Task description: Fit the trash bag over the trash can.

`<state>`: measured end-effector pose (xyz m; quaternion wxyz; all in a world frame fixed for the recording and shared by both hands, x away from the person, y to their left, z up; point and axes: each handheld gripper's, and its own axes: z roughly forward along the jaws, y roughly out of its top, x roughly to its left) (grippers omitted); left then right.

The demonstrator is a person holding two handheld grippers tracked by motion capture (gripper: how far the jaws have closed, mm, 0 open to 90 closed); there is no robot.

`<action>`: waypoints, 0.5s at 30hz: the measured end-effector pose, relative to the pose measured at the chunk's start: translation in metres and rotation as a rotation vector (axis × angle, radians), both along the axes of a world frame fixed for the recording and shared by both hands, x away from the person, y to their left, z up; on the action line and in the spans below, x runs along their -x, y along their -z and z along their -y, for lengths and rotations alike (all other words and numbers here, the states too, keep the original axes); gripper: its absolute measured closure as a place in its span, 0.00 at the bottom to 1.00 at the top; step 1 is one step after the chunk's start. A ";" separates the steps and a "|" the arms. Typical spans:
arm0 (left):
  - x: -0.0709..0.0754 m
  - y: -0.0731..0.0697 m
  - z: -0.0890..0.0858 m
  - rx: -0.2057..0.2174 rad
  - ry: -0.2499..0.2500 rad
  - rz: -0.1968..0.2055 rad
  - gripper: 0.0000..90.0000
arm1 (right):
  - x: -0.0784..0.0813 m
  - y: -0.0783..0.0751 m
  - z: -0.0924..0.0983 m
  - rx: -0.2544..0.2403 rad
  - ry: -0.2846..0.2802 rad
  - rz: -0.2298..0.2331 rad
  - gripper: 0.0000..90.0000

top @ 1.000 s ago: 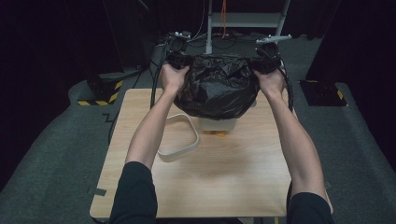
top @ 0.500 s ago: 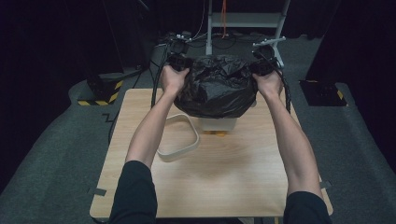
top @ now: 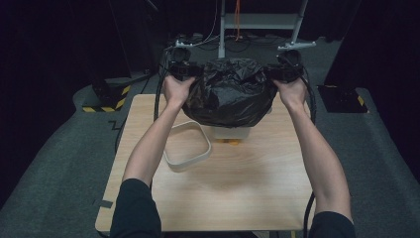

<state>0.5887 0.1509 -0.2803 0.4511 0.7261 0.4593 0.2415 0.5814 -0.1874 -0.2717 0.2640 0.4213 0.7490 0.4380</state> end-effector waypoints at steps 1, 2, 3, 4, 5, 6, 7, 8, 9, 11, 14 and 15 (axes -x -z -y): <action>0.004 -0.001 -0.002 0.004 0.000 0.008 0.65 | 0.003 -0.003 0.002 -0.002 0.004 0.005 0.78; 0.008 -0.002 -0.004 0.010 0.000 0.012 0.63 | 0.006 -0.005 0.004 -0.006 0.001 0.014 0.76; 0.012 -0.002 -0.006 0.016 -0.002 0.021 0.62 | 0.009 -0.008 0.006 -0.012 -0.001 0.018 0.75; 0.017 -0.003 -0.008 0.023 -0.001 0.029 0.60 | 0.013 -0.010 0.007 -0.016 -0.004 0.024 0.74; 0.022 -0.003 -0.010 0.039 0.001 0.033 0.59 | 0.018 -0.011 0.009 -0.020 -0.008 0.037 0.74; 0.026 -0.003 -0.012 0.045 0.007 0.038 0.58 | 0.022 -0.012 0.011 -0.024 -0.016 0.049 0.73; 0.031 -0.003 -0.013 0.054 0.011 0.045 0.58 | 0.027 -0.013 0.012 -0.025 -0.017 0.051 0.73; 0.035 -0.003 -0.014 0.053 0.015 0.052 0.57 | 0.031 -0.013 0.013 -0.031 -0.021 0.051 0.72; 0.039 -0.003 -0.015 0.059 0.021 0.054 0.57 | 0.034 -0.012 0.015 -0.038 -0.030 0.051 0.72; 0.046 -0.002 -0.015 0.066 0.038 0.056 0.56 | 0.040 -0.012 0.017 -0.047 -0.043 0.040 0.71; 0.056 0.002 -0.014 0.073 0.057 0.061 0.55 | 0.048 -0.012 0.017 -0.058 -0.060 0.048 0.71; 0.059 0.004 -0.013 0.070 0.064 0.058 0.55 | 0.049 -0.010 0.015 -0.049 -0.064 0.041 0.71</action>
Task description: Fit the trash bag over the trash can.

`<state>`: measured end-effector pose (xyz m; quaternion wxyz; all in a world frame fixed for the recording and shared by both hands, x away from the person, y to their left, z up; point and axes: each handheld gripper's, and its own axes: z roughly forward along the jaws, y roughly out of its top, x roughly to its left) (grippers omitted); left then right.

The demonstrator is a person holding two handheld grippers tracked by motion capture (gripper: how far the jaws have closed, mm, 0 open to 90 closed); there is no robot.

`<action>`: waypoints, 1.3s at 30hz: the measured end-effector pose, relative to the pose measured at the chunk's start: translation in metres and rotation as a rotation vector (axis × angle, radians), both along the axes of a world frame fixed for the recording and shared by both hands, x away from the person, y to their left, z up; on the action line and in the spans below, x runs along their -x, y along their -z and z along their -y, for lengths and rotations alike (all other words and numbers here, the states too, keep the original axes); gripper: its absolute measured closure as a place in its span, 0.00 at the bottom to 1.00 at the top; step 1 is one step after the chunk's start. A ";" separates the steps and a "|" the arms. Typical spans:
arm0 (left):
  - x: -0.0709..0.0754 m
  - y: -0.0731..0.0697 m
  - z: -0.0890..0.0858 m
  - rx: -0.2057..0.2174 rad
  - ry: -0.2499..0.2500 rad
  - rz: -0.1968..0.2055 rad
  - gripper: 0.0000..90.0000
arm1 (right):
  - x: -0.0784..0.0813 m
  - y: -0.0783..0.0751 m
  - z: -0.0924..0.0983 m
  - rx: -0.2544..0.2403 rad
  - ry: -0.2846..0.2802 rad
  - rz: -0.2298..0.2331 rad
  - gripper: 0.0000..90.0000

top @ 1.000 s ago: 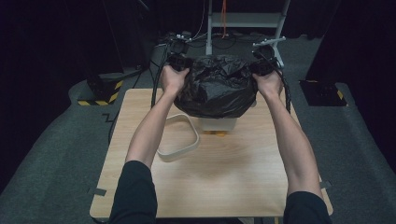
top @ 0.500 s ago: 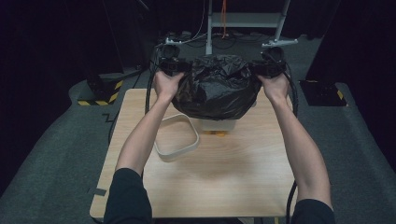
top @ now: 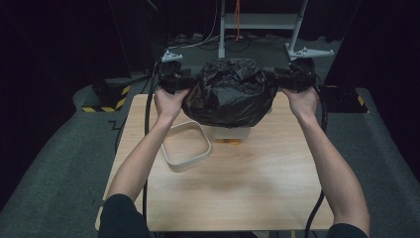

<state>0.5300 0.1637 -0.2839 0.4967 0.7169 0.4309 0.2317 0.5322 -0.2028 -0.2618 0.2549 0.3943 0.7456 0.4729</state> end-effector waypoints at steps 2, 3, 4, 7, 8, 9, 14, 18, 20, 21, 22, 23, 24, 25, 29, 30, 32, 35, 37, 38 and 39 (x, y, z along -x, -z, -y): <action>0.004 0.005 0.002 -0.006 0.008 -0.004 0.55 | 0.002 0.005 -0.003 0.026 -0.008 -0.020 0.71; 0.006 0.007 0.003 -0.011 0.011 -0.008 0.55 | 0.003 0.007 -0.004 0.027 -0.011 -0.032 0.71; 0.007 0.010 0.004 -0.015 0.014 -0.011 0.54 | 0.003 0.009 -0.004 0.029 -0.018 -0.033 0.71; 0.008 0.019 0.006 -0.028 0.014 -0.029 0.55 | 0.006 0.013 -0.008 0.031 -0.031 -0.044 0.71; 0.008 0.023 0.006 -0.025 0.018 -0.042 0.54 | 0.006 0.015 -0.010 0.044 -0.032 -0.045 0.71; 0.008 0.027 0.007 -0.028 0.017 -0.050 0.54 | 0.007 0.017 -0.011 0.056 -0.035 -0.050 0.71; 0.008 0.036 0.008 -0.047 0.024 -0.078 0.52 | 0.008 0.020 -0.009 0.066 -0.034 -0.059 0.70; 0.011 0.029 0.000 -0.008 0.006 -0.050 0.51 | 0.012 0.005 -0.007 0.036 -0.027 -0.006 0.70; 0.013 0.025 -0.004 0.006 -0.016 -0.026 0.49 | 0.014 -0.005 -0.007 0.022 -0.026 0.024 0.70; 0.014 0.023 -0.005 0.004 -0.025 -0.014 0.48 | 0.015 -0.008 -0.007 0.016 -0.026 0.035 0.70; 0.014 0.021 -0.006 0.004 -0.030 -0.010 0.48 | 0.014 -0.012 -0.009 0.015 -0.027 0.038 0.69; 0.014 0.018 -0.007 0.008 -0.029 -0.007 0.47 | 0.013 -0.014 -0.011 0.015 -0.027 0.039 0.68; 0.014 0.015 -0.008 0.015 -0.028 0.001 0.47 | 0.011 -0.016 -0.013 0.013 -0.026 0.043 0.66; 0.013 0.010 -0.009 0.023 -0.029 0.007 0.46 | 0.008 -0.018 -0.016 0.009 -0.028 0.049 0.65; 0.008 -0.010 -0.007 0.043 -0.018 0.032 0.44 | -0.007 -0.020 -0.031 0.028 -0.031 0.029 0.58; 0.006 -0.014 -0.005 0.045 -0.014 0.034 0.43 | -0.012 -0.020 -0.035 0.042 -0.025 0.018 0.56; 0.004 -0.022 0.002 0.046 -0.012 0.060 0.43 | -0.021 -0.019 -0.042 0.069 -0.013 0.001 0.54; 0.000 -0.029 0.017 0.010 0.006 0.070 0.43 | -0.035 -0.014 -0.047 0.094 0.011 -0.041 0.54; -0.003 -0.032 0.026 -0.011 0.013 0.071 0.43 | -0.045 -0.010 -0.048 0.099 0.027 -0.088 0.54; -0.006 -0.033 0.030 -0.022 0.012 0.073 0.44 | -0.050 -0.008 -0.048 0.107 0.039 -0.101 0.54; -0.008 -0.034 0.033 -0.035 0.016 0.066 0.44 | -0.054 -0.006 -0.047 0.111 0.047 -0.115 0.54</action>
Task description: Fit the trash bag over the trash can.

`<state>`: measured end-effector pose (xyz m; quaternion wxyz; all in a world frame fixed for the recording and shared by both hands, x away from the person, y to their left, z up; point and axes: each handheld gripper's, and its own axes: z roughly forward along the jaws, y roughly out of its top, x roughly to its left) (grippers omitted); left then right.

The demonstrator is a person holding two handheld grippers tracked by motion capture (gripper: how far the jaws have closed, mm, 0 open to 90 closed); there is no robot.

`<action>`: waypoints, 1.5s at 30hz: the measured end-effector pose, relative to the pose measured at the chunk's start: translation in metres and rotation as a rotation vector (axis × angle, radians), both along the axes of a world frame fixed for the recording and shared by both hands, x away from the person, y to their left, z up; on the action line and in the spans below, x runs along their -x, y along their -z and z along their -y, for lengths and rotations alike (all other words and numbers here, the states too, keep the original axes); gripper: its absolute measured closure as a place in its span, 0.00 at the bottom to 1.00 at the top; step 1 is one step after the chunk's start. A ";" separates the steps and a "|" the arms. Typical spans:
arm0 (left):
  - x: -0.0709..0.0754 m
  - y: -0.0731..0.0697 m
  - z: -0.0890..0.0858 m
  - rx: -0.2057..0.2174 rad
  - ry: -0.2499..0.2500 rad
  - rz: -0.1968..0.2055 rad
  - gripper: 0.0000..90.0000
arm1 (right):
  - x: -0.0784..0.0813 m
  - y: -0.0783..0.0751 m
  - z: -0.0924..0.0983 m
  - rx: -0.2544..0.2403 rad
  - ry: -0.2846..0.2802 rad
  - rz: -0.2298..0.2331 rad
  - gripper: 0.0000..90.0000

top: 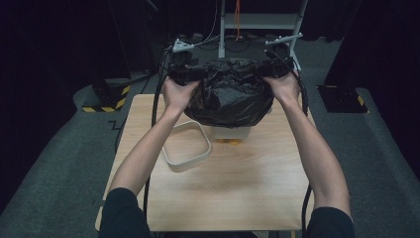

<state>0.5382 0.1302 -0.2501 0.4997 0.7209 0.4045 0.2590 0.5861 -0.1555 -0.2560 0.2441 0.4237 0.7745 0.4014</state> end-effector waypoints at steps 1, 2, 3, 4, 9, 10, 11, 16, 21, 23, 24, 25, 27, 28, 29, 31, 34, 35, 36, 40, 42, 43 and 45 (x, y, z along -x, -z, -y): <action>-0.003 0.000 0.003 -0.008 -0.001 -0.008 0.44 | -0.003 0.002 0.000 0.000 0.007 -0.015 0.54; -0.005 0.000 0.005 -0.015 -0.003 -0.016 0.44 | -0.006 0.005 -0.001 0.008 0.016 -0.026 0.54; -0.007 0.001 0.007 -0.022 -0.004 -0.027 0.44 | -0.008 0.006 0.000 0.005 0.013 -0.030 0.54; -0.009 0.001 0.007 -0.023 -0.007 -0.035 0.44 | -0.008 0.007 0.001 -0.012 0.014 -0.034 0.53; -0.019 0.004 0.008 -0.066 -0.019 -0.095 0.43 | -0.002 0.001 0.007 -0.033 0.009 -0.010 0.51; -0.020 0.004 0.009 -0.068 -0.022 -0.099 0.42 | 0.002 -0.002 0.009 -0.050 0.004 0.006 0.50; -0.022 0.004 0.008 -0.072 -0.023 -0.100 0.42 | 0.007 -0.005 0.011 -0.066 -0.003 0.023 0.50; -0.031 0.004 0.010 -0.094 -0.049 -0.121 0.41 | 0.034 -0.016 0.017 -0.110 -0.061 0.090 0.49; -0.040 0.005 0.015 -0.119 -0.072 -0.139 0.41 | 0.063 -0.021 0.012 -0.147 -0.148 0.128 0.50; -0.045 0.007 0.016 -0.116 -0.076 -0.149 0.41 | 0.075 -0.019 0.005 -0.135 -0.197 0.132 0.52; -0.047 0.008 0.017 -0.115 -0.078 -0.153 0.41 | 0.080 -0.017 0.001 -0.124 -0.224 0.134 0.52; -0.049 0.008 0.017 -0.116 -0.080 -0.155 0.41 | 0.086 -0.015 -0.003 -0.116 -0.248 0.126 0.53; -0.052 0.008 0.018 -0.126 -0.089 -0.153 0.42 | 0.095 -0.009 -0.010 -0.103 -0.279 0.128 0.54; -0.054 0.008 0.017 -0.127 -0.094 -0.148 0.42 | 0.098 -0.007 -0.011 -0.107 -0.296 0.122 0.54; -0.055 0.009 0.017 -0.130 -0.099 -0.144 0.42 | 0.101 -0.004 -0.012 -0.111 -0.308 0.117 0.55; -0.058 0.012 0.016 -0.127 -0.102 -0.156 0.42 | 0.105 0.001 -0.014 -0.119 -0.323 0.114 0.56; -0.063 0.016 0.012 -0.119 -0.116 -0.179 0.42 | 0.107 0.005 -0.010 -0.162 -0.330 0.116 0.56; -0.064 0.017 0.012 -0.099 -0.116 -0.187 0.41 | 0.107 0.006 -0.009 -0.166 -0.330 0.119 0.56; -0.064 0.017 0.011 -0.089 -0.114 -0.191 0.41 | 0.108 0.006 -0.008 -0.170 -0.328 0.121 0.56; -0.061 0.014 0.014 -0.092 -0.103 -0.174 0.42 | 0.112 0.006 -0.005 -0.163 -0.316 0.158 0.55; -0.058 0.012 0.013 -0.092 -0.096 -0.165 0.41 | 0.114 0.004 -0.002 -0.164 -0.308 0.178 0.55; -0.056 0.010 0.013 -0.094 -0.094 -0.160 0.41 | 0.114 0.003 -0.001 -0.165 -0.304 0.185 0.55; -0.051 0.006 0.011 -0.087 -0.091 -0.145 0.41 | 0.115 0.002 0.003 -0.162 -0.295 0.196 0.55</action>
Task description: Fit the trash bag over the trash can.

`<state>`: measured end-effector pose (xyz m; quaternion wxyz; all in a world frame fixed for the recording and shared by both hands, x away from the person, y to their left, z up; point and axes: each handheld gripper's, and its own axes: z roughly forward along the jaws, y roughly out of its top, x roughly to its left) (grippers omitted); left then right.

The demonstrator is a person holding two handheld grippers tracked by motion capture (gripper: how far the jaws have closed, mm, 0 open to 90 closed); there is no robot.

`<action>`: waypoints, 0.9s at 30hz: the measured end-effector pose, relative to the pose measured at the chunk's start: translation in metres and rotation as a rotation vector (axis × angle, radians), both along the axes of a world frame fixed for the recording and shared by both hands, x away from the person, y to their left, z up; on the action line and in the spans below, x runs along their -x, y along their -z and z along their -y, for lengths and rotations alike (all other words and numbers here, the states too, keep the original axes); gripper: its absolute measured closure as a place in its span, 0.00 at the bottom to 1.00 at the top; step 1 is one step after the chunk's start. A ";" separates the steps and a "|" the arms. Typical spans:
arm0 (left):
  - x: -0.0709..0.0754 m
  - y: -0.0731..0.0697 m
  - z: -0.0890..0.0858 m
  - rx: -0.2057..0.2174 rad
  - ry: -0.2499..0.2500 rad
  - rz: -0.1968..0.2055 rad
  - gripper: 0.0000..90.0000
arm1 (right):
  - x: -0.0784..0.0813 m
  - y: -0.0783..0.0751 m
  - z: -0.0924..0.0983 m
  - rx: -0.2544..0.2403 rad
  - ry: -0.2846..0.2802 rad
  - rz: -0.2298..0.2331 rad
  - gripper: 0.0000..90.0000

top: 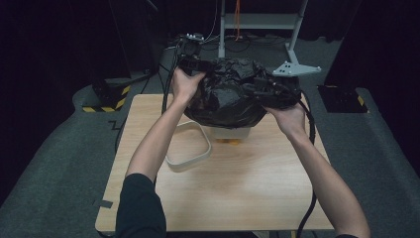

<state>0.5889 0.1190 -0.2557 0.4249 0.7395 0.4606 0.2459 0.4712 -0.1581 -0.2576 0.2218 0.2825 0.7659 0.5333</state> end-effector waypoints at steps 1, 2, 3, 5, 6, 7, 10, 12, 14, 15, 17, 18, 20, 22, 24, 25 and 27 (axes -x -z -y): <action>0.003 -0.002 -0.001 0.005 0.003 0.007 0.40 | 0.000 -0.001 0.002 -0.001 0.004 0.003 0.55; 0.006 -0.004 -0.002 0.007 0.005 0.015 0.40 | 0.000 -0.001 0.003 -0.002 0.011 0.007 0.55; 0.009 -0.007 -0.003 0.010 0.010 0.023 0.40 | 0.000 -0.001 0.005 -0.006 0.018 0.009 0.54; 0.016 -0.011 -0.005 0.010 0.019 0.040 0.40 | -0.001 -0.002 0.009 -0.015 0.025 0.017 0.54; 0.020 -0.014 -0.005 0.014 0.025 0.048 0.40 | -0.001 -0.002 0.011 -0.017 0.030 0.018 0.54; 0.024 -0.016 -0.007 0.009 0.032 0.057 0.40 | -0.001 -0.002 0.013 -0.020 0.034 0.019 0.54; 0.036 -0.021 -0.011 0.018 0.050 0.083 0.40 | -0.001 -0.003 0.019 -0.036 0.044 0.019 0.54; 0.043 -0.022 -0.015 0.039 0.058 0.096 0.40 | 0.000 -0.004 0.023 -0.041 0.055 0.026 0.54; 0.049 -0.024 -0.017 0.041 0.066 0.106 0.40 | -0.001 -0.004 0.027 -0.047 0.068 0.030 0.54; 0.050 -0.025 -0.018 0.040 0.068 0.109 0.40 | -0.001 -0.004 0.028 -0.048 0.073 0.036 0.54; 0.053 -0.026 -0.019 0.051 0.072 0.115 0.40 | -0.002 -0.004 0.031 -0.050 0.085 0.035 0.54; 0.055 -0.026 -0.020 0.050 0.077 0.118 0.40 | -0.002 -0.003 0.033 -0.048 0.090 0.038 0.54; 0.060 -0.027 -0.022 0.050 0.086 0.127 0.40 | -0.003 -0.002 0.036 -0.045 0.100 0.035 0.54; 0.064 -0.027 -0.023 0.062 0.092 0.133 0.40 | -0.003 -0.003 0.041 -0.053 0.112 0.033 0.54; 0.067 -0.027 -0.025 0.062 0.095 0.142 0.40 | -0.003 -0.004 0.044 -0.066 0.116 0.034 0.54; 0.069 -0.028 -0.027 0.064 0.098 0.140 0.40 | -0.002 -0.004 0.045 -0.070 0.118 0.036 0.54; 0.072 -0.029 -0.030 0.072 0.098 0.147 0.40 | -0.002 -0.005 0.047 -0.074 0.122 0.041 0.54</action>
